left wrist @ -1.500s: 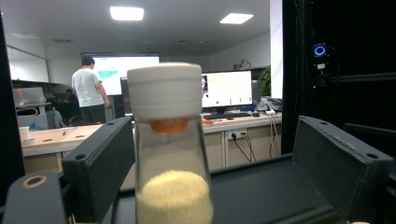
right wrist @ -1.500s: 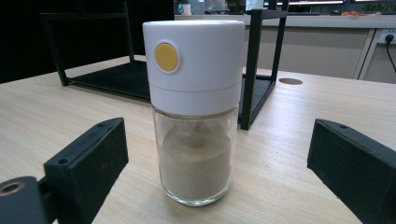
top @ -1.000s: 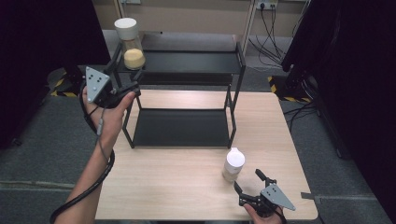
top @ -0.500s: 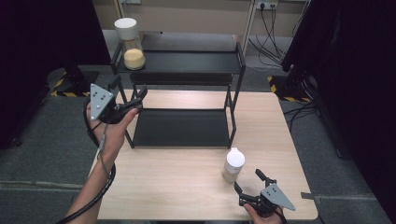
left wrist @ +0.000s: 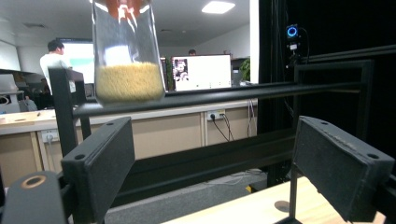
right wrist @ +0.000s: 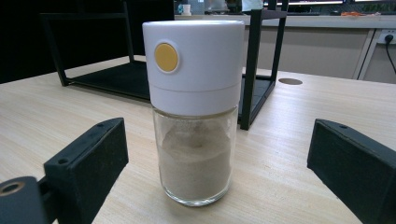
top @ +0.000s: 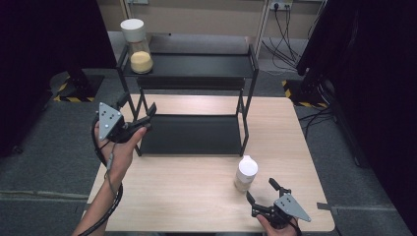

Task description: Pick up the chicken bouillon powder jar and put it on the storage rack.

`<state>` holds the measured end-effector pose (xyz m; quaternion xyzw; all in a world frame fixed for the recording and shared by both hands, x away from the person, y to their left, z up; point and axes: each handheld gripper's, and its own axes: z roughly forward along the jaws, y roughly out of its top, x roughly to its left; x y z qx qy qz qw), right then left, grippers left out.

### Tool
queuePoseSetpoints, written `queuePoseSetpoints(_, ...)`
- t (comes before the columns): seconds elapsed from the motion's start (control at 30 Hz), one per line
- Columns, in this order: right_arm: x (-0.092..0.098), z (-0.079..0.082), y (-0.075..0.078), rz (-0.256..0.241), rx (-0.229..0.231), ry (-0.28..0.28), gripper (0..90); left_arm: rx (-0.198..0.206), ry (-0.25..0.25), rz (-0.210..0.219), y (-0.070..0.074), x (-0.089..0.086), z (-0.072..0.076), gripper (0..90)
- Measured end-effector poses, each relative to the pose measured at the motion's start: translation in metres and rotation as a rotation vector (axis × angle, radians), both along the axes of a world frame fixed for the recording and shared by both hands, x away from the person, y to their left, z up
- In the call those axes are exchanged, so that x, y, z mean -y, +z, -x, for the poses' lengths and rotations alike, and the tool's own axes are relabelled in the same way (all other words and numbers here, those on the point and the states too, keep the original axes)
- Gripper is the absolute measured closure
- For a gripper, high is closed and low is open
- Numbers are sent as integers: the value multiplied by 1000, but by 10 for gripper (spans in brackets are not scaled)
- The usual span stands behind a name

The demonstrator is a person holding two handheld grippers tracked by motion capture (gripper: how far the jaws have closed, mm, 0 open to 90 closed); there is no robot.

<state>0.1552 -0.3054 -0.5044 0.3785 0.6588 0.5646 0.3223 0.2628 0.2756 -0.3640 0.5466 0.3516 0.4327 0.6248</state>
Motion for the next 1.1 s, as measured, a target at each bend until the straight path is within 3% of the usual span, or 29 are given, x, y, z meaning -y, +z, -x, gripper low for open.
queuePoseSetpoints(0.6,0,0,0,2,3,0,53,-48,-13,-10,-41,0,17,120)
queuePoseSetpoints(1.1,0,0,0,2,3,-1,52,-91,-25,15,-72,-2,33,121)
